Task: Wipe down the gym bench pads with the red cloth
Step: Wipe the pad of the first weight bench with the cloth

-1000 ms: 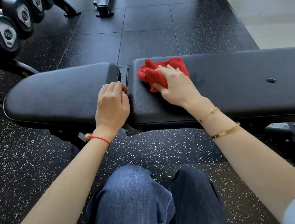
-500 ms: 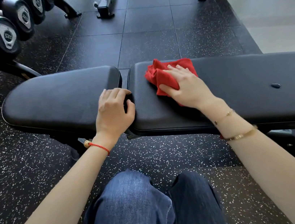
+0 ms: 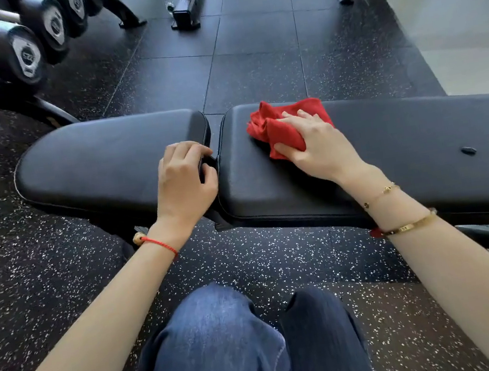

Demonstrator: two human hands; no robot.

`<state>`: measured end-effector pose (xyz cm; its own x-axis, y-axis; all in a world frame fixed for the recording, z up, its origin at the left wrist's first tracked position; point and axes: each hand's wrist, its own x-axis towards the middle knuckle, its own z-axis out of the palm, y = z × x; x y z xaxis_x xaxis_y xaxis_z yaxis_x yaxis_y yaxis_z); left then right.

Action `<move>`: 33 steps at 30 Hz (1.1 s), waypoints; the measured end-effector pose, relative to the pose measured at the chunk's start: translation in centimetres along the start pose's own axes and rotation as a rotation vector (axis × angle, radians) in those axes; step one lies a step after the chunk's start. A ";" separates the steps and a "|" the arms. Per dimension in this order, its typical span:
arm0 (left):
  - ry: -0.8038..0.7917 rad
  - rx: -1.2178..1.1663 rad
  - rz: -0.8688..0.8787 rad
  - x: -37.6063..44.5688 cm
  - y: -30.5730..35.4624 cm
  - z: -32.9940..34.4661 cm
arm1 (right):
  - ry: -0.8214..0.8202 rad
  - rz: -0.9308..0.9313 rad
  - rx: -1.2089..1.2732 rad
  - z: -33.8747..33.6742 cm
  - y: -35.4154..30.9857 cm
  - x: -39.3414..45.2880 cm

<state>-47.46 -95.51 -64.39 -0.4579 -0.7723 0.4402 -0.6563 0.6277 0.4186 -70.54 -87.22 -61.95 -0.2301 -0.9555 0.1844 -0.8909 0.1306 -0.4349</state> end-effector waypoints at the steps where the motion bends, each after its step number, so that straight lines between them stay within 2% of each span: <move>1: 0.017 0.037 -0.012 -0.1 -0.3 -0.1 | 0.004 0.020 -0.017 0.2 0.0 1.2; 4: 0.057 0.125 -0.030 -0.5 -1.3 -0.5 | -0.021 0.011 -0.050 1.4 -1.3 4.9; 8: 0.095 0.128 -0.090 -0.7 -2.1 -0.4 | -0.084 -0.139 -0.084 3.5 -4.9 7.4; 11: 0.125 0.086 -0.116 -0.6 -2.1 -0.3 | -0.125 -0.279 -0.118 4.2 -6.7 5.6; 15: 0.154 0.057 -0.114 -1.0 -2.4 -0.2 | -0.112 -0.355 0.024 3.5 -5.8 0.0; 19: 0.144 0.071 -0.114 -1.0 -2.3 0.0 | -0.120 -0.305 0.089 3.3 -5.0 1.7; 25: 0.148 0.121 -0.109 -1.0 -2.2 0.0 | -0.100 -0.160 -0.064 4.1 -5.9 7.9; 33: 0.156 0.131 -0.089 -1.1 -2.3 0.2 | -0.145 -0.354 0.055 4.2 -6.7 -2.4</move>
<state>-45.63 -96.14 -66.00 -0.3030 -0.7935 0.5278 -0.7671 0.5317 0.3590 -62.37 -86.86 -63.14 0.1490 -0.9671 0.2063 -0.8823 -0.2242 -0.4140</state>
